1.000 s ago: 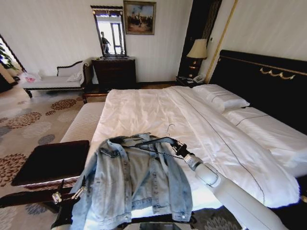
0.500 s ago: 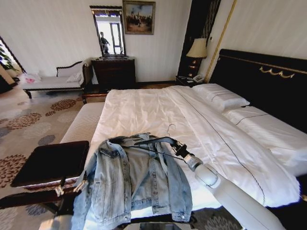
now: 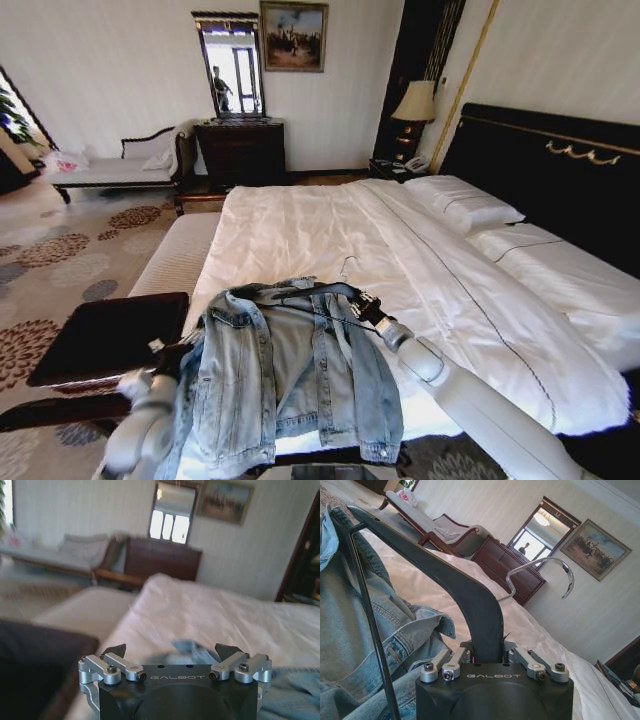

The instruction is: Pick up the clothes from the bed and hang them on the clothes hanger.

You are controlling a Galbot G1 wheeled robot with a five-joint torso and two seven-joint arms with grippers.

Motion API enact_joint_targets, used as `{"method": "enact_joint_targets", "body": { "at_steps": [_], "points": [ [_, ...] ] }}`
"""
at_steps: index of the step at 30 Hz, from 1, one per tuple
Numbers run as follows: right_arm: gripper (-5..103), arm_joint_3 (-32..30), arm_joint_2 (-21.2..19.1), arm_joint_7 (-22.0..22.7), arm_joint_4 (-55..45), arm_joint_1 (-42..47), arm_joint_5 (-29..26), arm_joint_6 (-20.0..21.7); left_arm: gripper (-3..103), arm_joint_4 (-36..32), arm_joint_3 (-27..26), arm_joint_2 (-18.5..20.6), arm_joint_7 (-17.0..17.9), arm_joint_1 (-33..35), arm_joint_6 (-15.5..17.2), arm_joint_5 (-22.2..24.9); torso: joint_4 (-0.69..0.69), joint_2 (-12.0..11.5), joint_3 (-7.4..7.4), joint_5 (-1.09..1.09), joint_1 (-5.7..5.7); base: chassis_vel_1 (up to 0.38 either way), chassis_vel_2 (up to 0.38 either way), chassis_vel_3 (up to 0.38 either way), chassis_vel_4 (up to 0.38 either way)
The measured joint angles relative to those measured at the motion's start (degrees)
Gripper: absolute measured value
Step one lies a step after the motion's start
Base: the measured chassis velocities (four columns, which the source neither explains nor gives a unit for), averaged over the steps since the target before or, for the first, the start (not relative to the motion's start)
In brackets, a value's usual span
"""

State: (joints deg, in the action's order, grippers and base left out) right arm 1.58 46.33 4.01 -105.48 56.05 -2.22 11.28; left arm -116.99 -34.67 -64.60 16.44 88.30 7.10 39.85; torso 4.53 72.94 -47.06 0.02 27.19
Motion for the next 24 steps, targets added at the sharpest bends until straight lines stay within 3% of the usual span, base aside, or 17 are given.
{"method": "enact_joint_targets", "body": {
  "at_steps": [6,9,17,24],
  "points": [
    [28,-0.1,-0.2,0.0,0.0,-0.3,-0.7,0.3,103,8.2,6.8,3.4,2.4,-10.8,2.9,8.4,-0.02,0.0,0.00,-0.01,-0.01,0.000,0.000,0.000,0.000],
    [28,-0.2,-0.2,0.1,0.0,-0.3,-1.0,0.6,100,11.3,8.9,4.3,2.7,-15.3,3.2,10.1,-0.01,0.0,0.00,-0.01,-0.01,0.000,0.000,0.000,0.000],
    [28,-0.8,0.2,0.2,-0.1,-0.2,-1.4,0.8,99,17.9,15.0,6.5,2.3,-23.3,3.5,11.1,-0.02,0.0,0.01,-0.02,-0.01,0.000,0.000,0.000,0.000],
    [28,-0.8,0.4,0.2,-0.1,-1.1,-2.4,1.2,99,22.3,20.1,5.4,1.3,-27.2,3.2,11.3,-0.02,0.0,0.00,-0.02,-0.01,0.000,0.000,0.000,0.000]
  ]
}}
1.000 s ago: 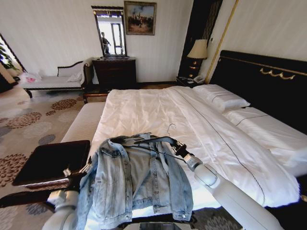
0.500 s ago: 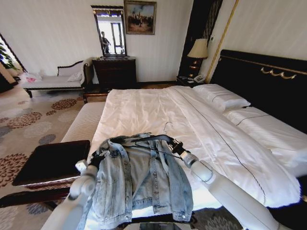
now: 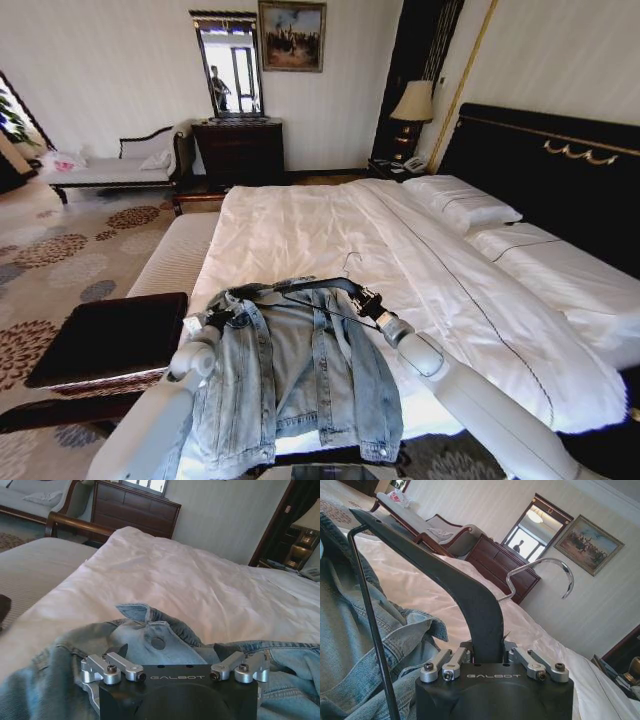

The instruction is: Pick up the clothes from the bed and hang them on the clothes hanger.

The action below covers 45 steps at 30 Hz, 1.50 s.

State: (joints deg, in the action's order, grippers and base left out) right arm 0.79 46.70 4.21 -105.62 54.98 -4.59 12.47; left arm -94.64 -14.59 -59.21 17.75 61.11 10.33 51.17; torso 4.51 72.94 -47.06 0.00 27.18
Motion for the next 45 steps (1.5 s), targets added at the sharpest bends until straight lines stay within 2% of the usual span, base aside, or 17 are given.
{"method": "enact_joint_targets", "body": {
  "at_steps": [12,15,17,19,20,22,23,25,26,30,32,35,37,39,45],
  "points": [
    [28,-0.6,-0.7,0.0,-1.0,0.6,-0.7,0.6,97,6.6,3.7,-1.7,0.4,-6.9,-0.2,2.6,0.01,0.0,0.00,0.00,0.00,0.000,0.000,0.000,0.000],
    [28,-0.8,-0.5,0.0,-1.3,0.8,-0.8,0.6,85,7.7,3.9,-2.0,0.8,-8.2,-0.2,3.9,0.01,0.0,0.00,0.00,0.00,0.000,0.000,0.000,0.000],
    [28,-0.8,-0.4,0.1,-1.3,0.9,-0.8,0.6,85,7.8,3.9,-2.0,1.0,-8.4,-0.1,4.5,0.01,0.0,0.01,-0.01,0.00,0.000,0.000,0.000,0.000],
    [28,-0.8,-0.3,0.1,-1.2,0.8,-0.8,0.6,74,7.6,3.7,-1.9,1.2,-8.2,0.0,5.1,0.01,0.0,0.01,0.00,0.00,0.000,0.000,0.000,0.000],
    [28,-0.8,-0.3,0.1,-1.2,0.8,-0.8,0.6,74,7.6,3.7,-1.9,1.2,-8.2,0.0,5.1,0.01,0.0,0.01,0.00,0.00,0.000,0.000,0.000,0.000],
    [28,-0.7,-0.1,0.2,-1.0,0.7,-0.8,0.6,63,7.1,3.1,-1.9,1.2,-7.5,0.2,5.4,0.00,0.0,0.01,0.00,0.00,0.000,0.000,0.000,0.000],
    [28,-0.6,0.0,0.2,-0.8,0.6,-0.8,0.6,63,6.9,2.7,-1.9,1.3,-7.1,0.2,5.5,-0.01,0.0,0.01,0.00,0.00,0.000,0.000,0.000,0.000],
    [28,-0.3,0.2,0.2,-0.5,0.4,-0.8,0.6,52,6.5,2.2,-1.7,1.3,-6.3,0.2,5.6,0.00,0.0,0.01,0.00,0.00,0.000,0.000,0.000,0.000],
    [28,-0.3,0.2,0.2,-0.5,0.4,-0.8,0.6,52,6.5,2.2,-1.7,1.3,-6.3,0.2,5.6,0.00,0.0,0.01,0.00,0.00,0.000,0.000,0.000,0.000],
    [28,0.5,0.3,0.2,-0.2,-0.1,-0.7,0.5,30,5.5,0.9,-1.4,1.2,-4.7,0.3,5.2,0.00,0.0,0.01,0.00,0.00,0.000,0.000,0.000,0.000],
    [28,0.7,0.3,0.2,-0.1,-0.2,-0.7,0.5,30,5.2,0.6,-1.4,1.2,-4.3,0.3,5.1,0.00,0.0,0.01,0.00,0.00,0.000,0.000,0.000,0.000],
    [28,1.1,0.2,0.1,0.2,-0.7,-0.6,0.5,15,4.4,0.1,-1.1,1.0,-3.5,0.3,4.8,0.00,0.0,0.01,0.00,0.00,0.000,0.000,0.000,0.000],
    [28,1.2,0.1,0.1,0.2,-0.7,-0.6,0.5,15,4.2,0.0,-1.1,1.0,-3.4,0.3,4.7,0.00,0.0,0.01,0.00,0.00,0.000,0.000,0.000,0.000],
    [28,2.0,0.1,-0.2,0.8,-1.6,-0.2,0.4,7,2.9,-0.4,-0.8,0.8,-2.2,0.2,4.4,0.01,0.0,0.01,0.00,0.00,0.000,0.000,0.000,0.000],
    [28,4.1,0.2,-1.3,2.3,-4.3,2.4,0.4,7,-1.0,-1.4,0.1,0.5,0.7,0.0,3.5,0.01,0.0,0.01,0.00,0.00,0.000,0.000,0.000,0.000]
  ]
}}
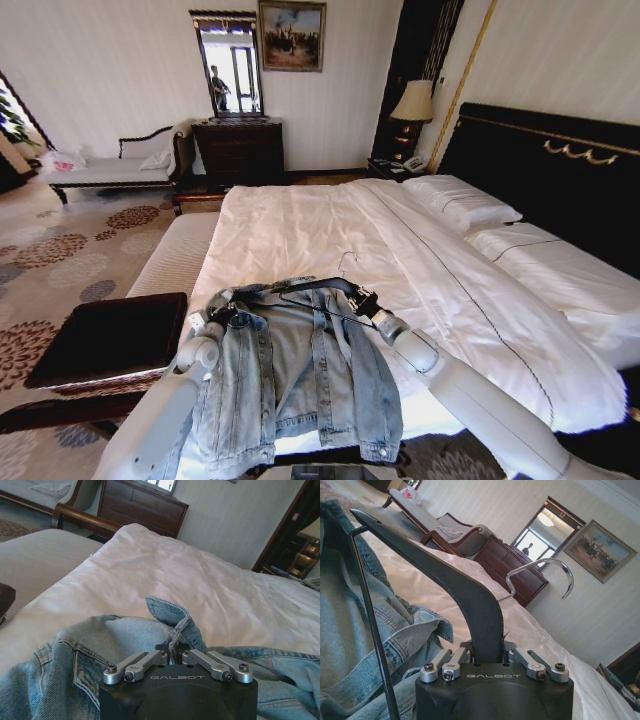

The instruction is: Pick up the clothes from the bed and hang them on the clothes hanger.

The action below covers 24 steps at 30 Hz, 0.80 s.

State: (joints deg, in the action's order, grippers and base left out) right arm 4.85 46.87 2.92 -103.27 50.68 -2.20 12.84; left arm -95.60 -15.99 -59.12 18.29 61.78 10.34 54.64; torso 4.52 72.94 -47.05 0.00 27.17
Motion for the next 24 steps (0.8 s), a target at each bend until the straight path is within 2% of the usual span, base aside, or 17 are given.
{"method": "enact_joint_targets", "body": {
  "at_steps": [5,10,13,18,24],
  "points": [
    [28,1.3,0.4,-0.6,1.3,-2.3,1.3,0.0,7,-2.5,-1.1,0.5,-0.1,2.0,0.0,-0.2,0.00,0.0,0.00,0.00,0.00,0.000,0.000,0.000,0.000],
    [28,6.3,1.2,-1.4,4.2,-8.5,3.7,0.4,7,-5.7,-2.3,1.1,-0.3,4.4,-0.1,-0.5,-0.01,0.0,0.00,0.01,0.00,0.000,0.000,0.000,0.000],
    [28,11.1,2.8,-1.5,8.3,-13.4,4.4,0.9,7,-8.4,-3.2,1.4,-0.4,6.2,-0.1,-0.7,-0.02,0.0,0.00,0.02,0.00,0.000,0.000,0.000,0.000],
    [28,15.2,5.4,-1.5,13.5,-16.4,4.7,1.4,7,-11.4,-4.1,1.6,-0.6,8.8,-0.2,-1.3,-0.01,0.0,-0.01,0.00,0.01,0.000,0.000,0.000,0.000],
    [28,17.4,8.3,-1.5,17.7,-17.6,5.4,1.6,7,-13.3,-4.9,2.0,-0.9,11.0,-0.2,-1.7,0.00,0.0,-0.01,0.00,0.00,0.000,0.000,0.000,0.000]
  ]
}}
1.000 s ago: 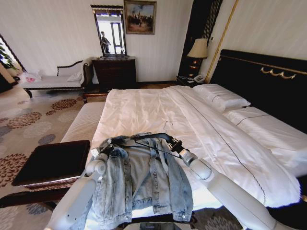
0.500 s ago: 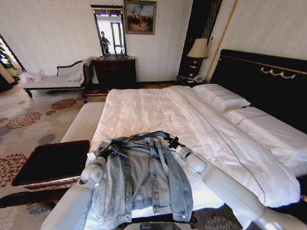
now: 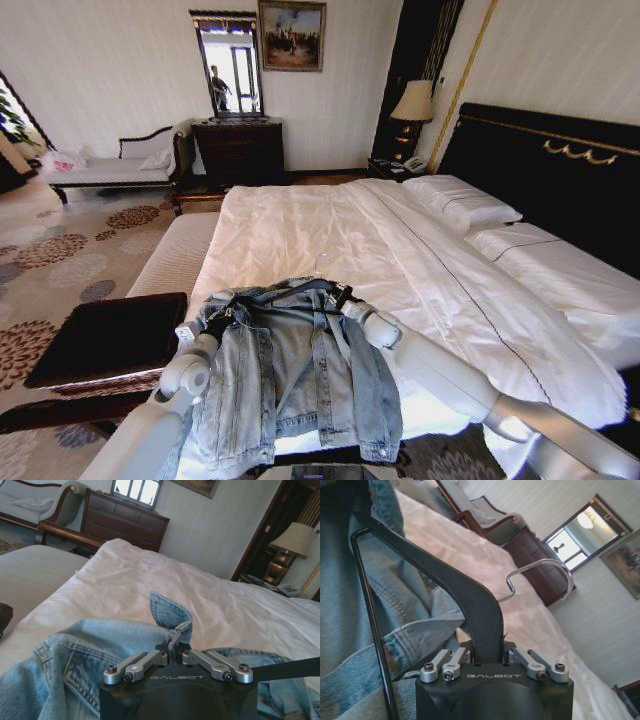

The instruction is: Pick up the clothes from the bed and hang them on the clothes hanger.

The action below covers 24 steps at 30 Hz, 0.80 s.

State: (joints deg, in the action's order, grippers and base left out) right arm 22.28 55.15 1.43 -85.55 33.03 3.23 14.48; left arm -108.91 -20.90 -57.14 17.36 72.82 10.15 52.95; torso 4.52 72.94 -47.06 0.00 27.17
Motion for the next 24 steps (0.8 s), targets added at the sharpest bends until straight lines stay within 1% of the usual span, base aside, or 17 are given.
{"method": "enact_joint_targets", "body": {
  "at_steps": [3,15,24],
  "points": [
    [28,0.9,2.0,0.2,2.0,-0.8,0.1,0.1,7,-1.1,-0.3,0.1,-0.3,1.6,-0.1,-0.7,-0.01,0.0,0.00,0.01,0.00,0.000,0.000,0.000,0.000],
    [28,3.6,5.9,0.4,4.2,-2.8,-0.1,1.1,7,-3.8,0.4,-0.6,-0.3,3.8,-0.3,-2.6,-0.01,0.0,0.00,0.00,0.00,0.000,0.000,0.000,0.000],
    [28,6.0,9.8,0.6,4.1,-4.7,-1.4,2.2,7,-6.0,4.2,-0.7,-0.4,4.8,-0.3,-5.0,-0.02,0.0,0.00,0.00,0.00,0.000,0.000,0.000,0.000]
  ]
}}
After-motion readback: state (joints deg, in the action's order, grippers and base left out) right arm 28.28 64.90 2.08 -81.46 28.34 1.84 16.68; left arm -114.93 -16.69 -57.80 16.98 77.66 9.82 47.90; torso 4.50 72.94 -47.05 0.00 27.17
